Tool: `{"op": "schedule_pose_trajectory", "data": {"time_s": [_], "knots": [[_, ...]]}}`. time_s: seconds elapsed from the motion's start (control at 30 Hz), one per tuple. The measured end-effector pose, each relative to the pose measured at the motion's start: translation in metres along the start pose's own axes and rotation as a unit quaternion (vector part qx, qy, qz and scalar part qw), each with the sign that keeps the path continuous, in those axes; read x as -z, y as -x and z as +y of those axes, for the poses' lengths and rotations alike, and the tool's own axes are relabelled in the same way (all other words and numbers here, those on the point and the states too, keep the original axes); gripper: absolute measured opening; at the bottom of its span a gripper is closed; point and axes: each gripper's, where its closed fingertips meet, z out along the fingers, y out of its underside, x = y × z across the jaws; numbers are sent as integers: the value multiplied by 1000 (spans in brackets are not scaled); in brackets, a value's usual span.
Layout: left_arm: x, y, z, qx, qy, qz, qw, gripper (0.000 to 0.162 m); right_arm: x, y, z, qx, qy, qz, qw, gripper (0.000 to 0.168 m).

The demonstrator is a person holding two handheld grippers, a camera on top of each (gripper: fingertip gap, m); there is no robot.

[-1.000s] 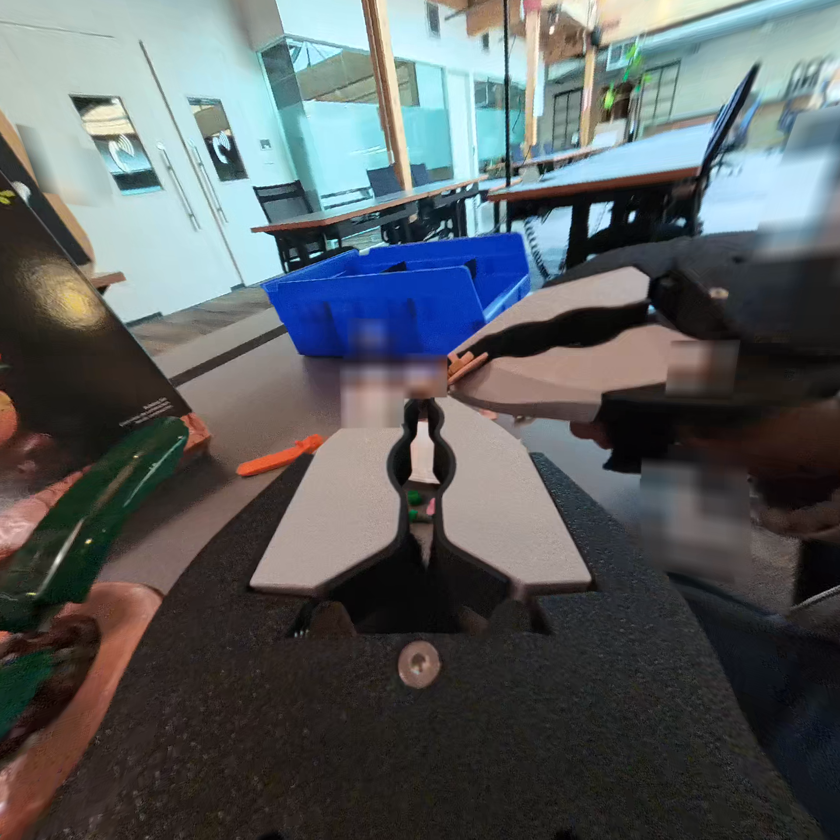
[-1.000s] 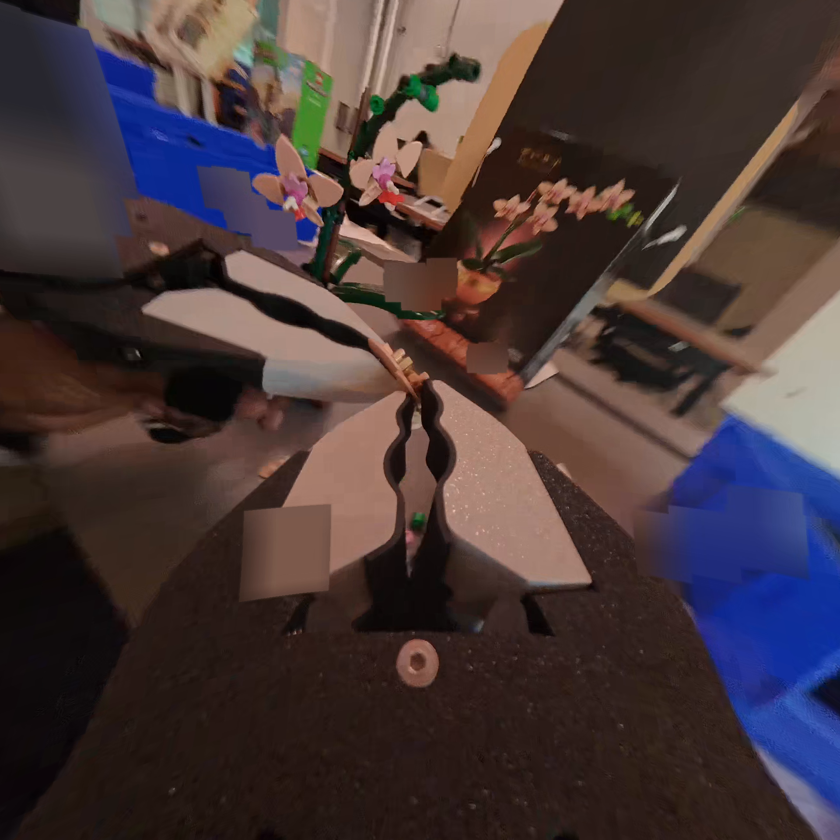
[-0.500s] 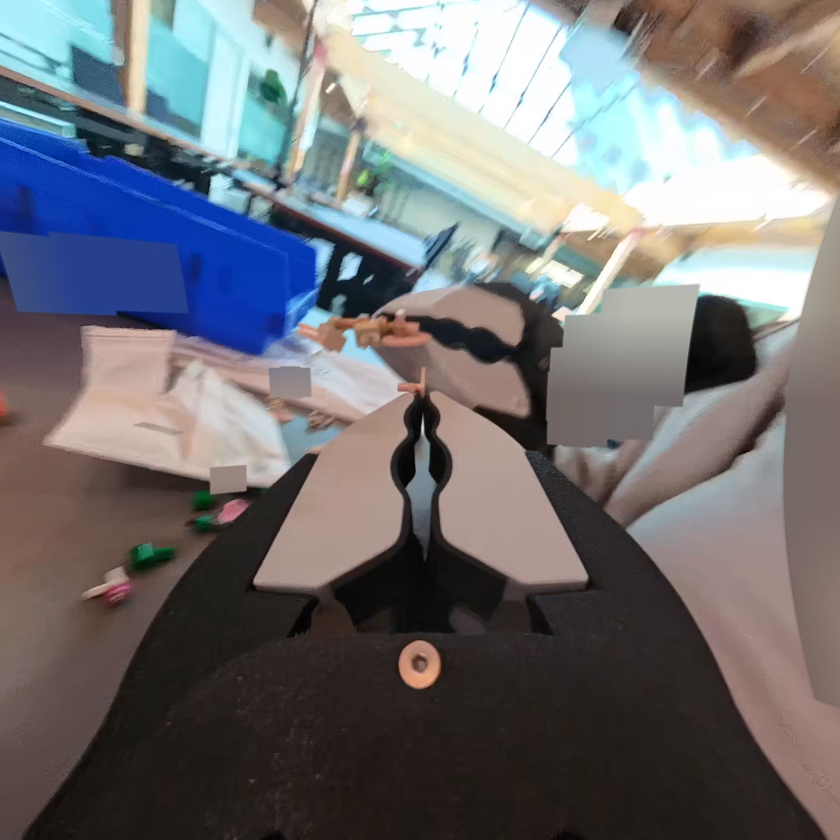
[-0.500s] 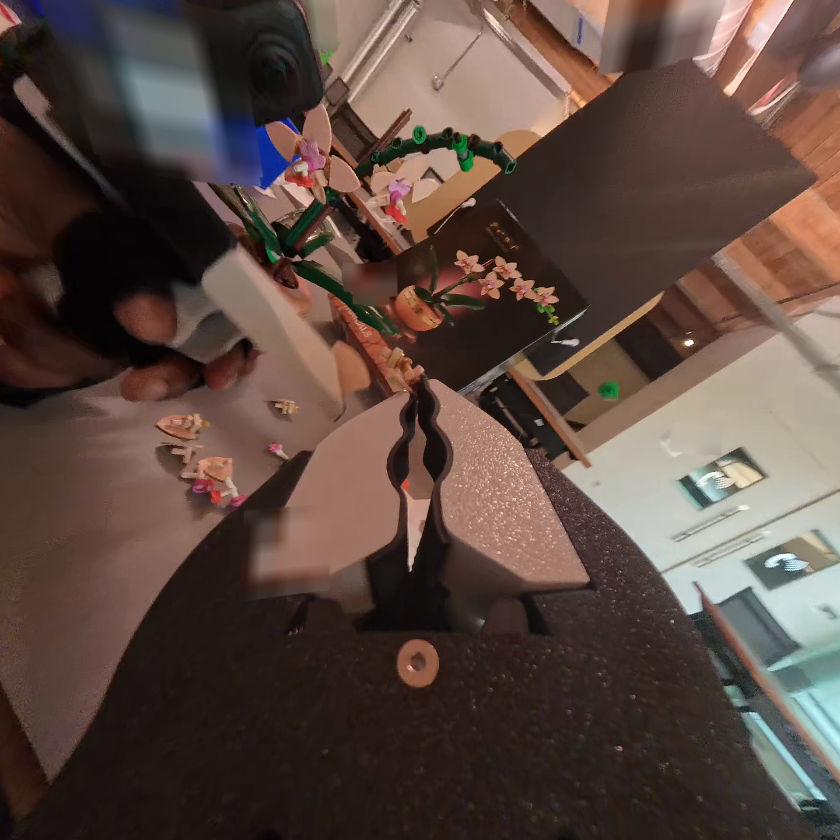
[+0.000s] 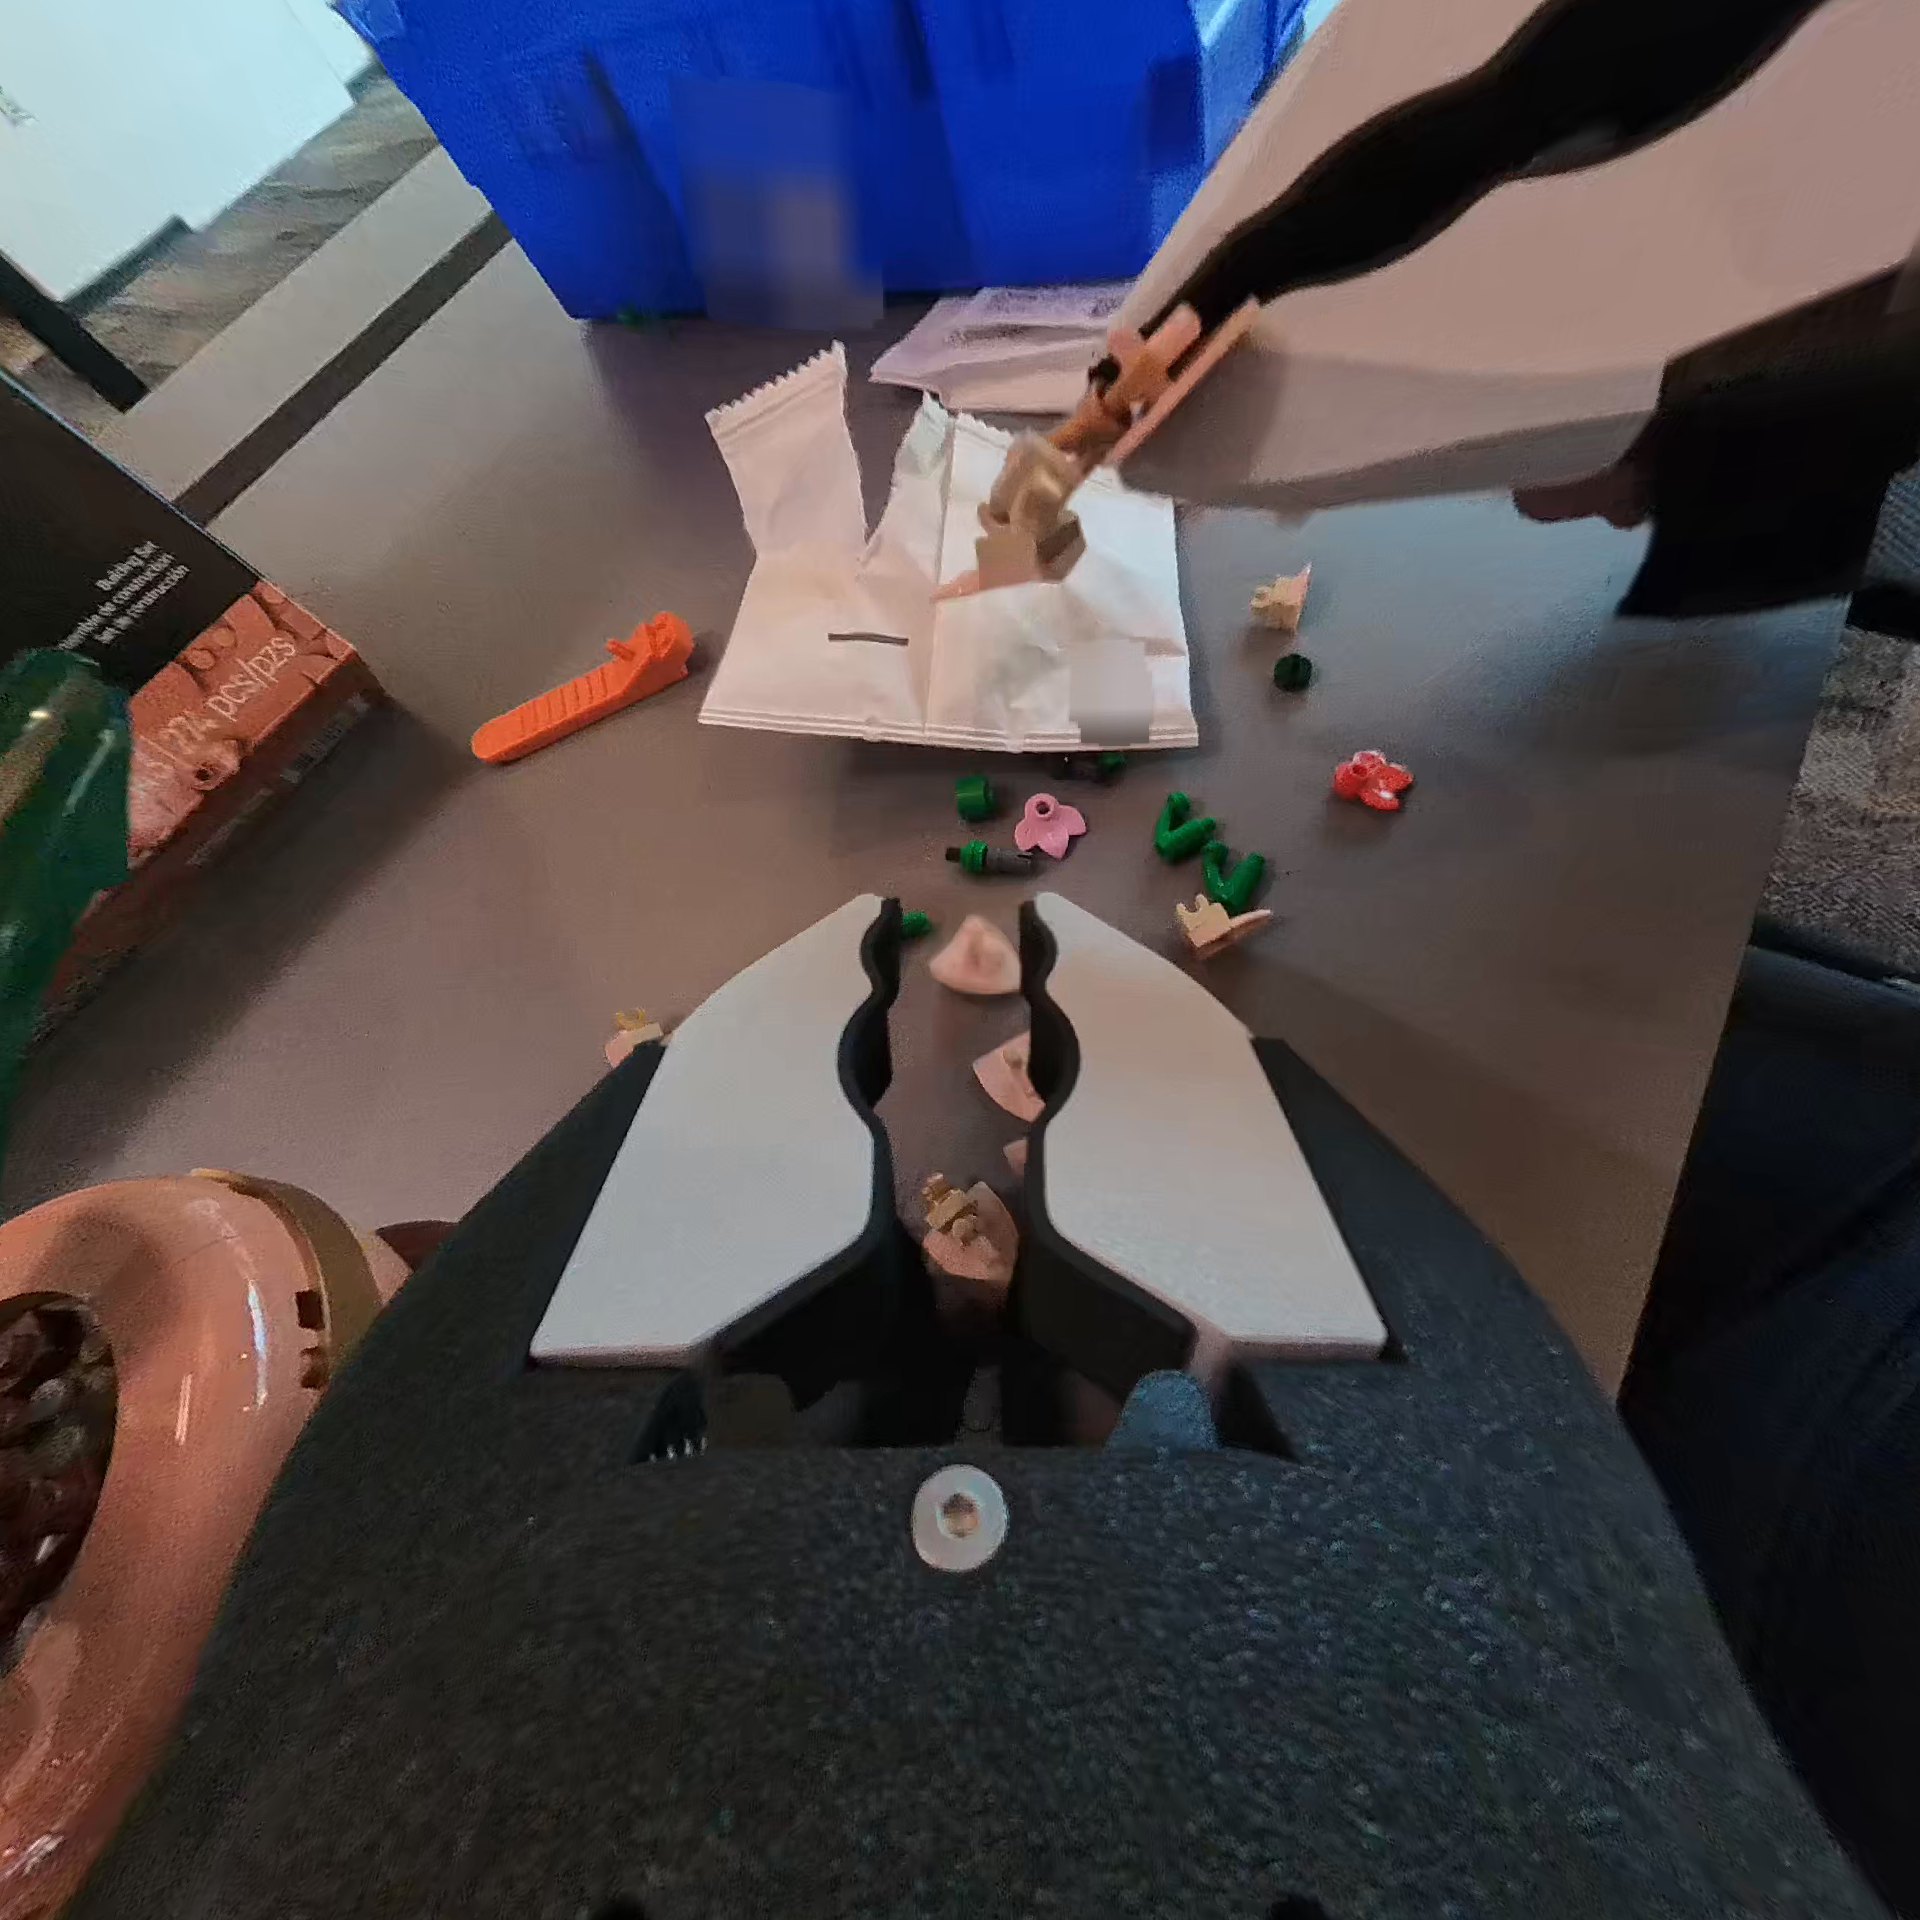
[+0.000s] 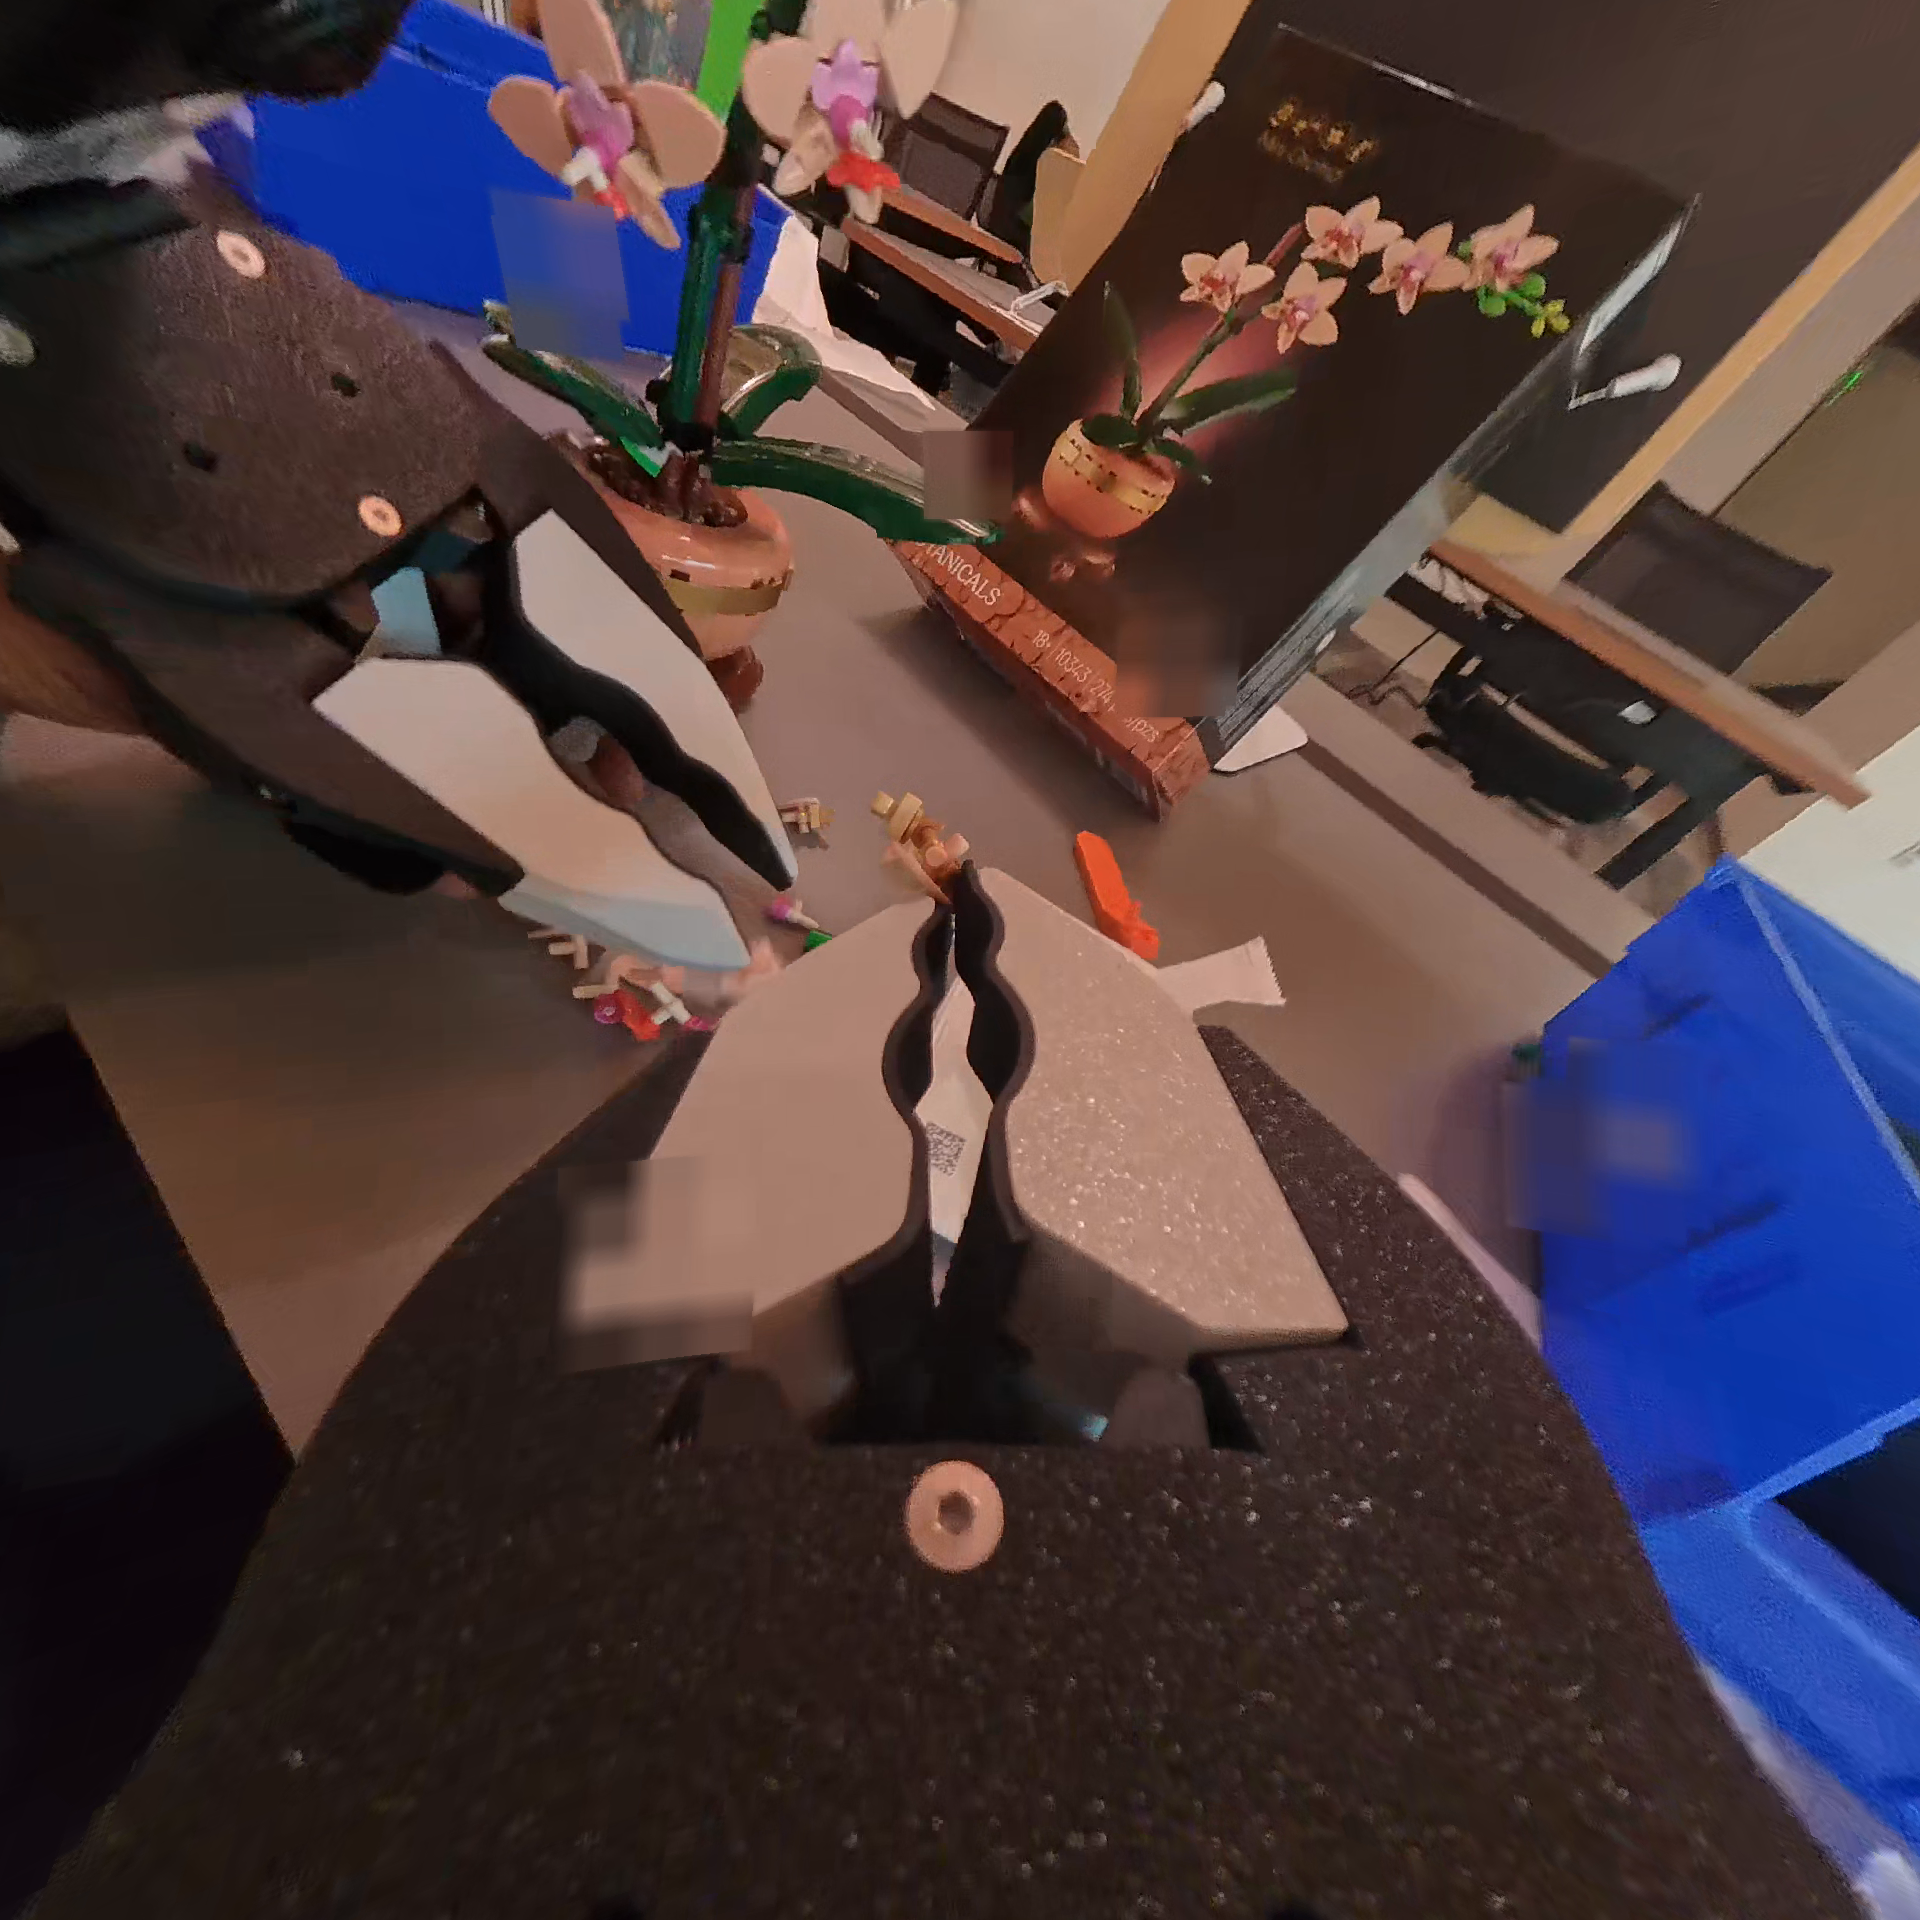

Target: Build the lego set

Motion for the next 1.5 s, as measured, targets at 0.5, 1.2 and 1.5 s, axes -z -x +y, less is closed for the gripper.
{"op": "schedule_pose_trajectory", "data": {"time_s": [0.5, 1.2, 1.5], "knots": [[14, -1, -29, 52, -112, 54, 991, 36, 2, 5, -12, -265, -63, -134, 953, 0], [58, -14, -72, 116, -284, 176, 935, 10, 6, 26, -42, -234, -103, -242, 936, 18], [54, -18, -68, 95, -252, 171, 948, 10, 8, 30, -41, 126, -48, -163, 977, 8]]}}
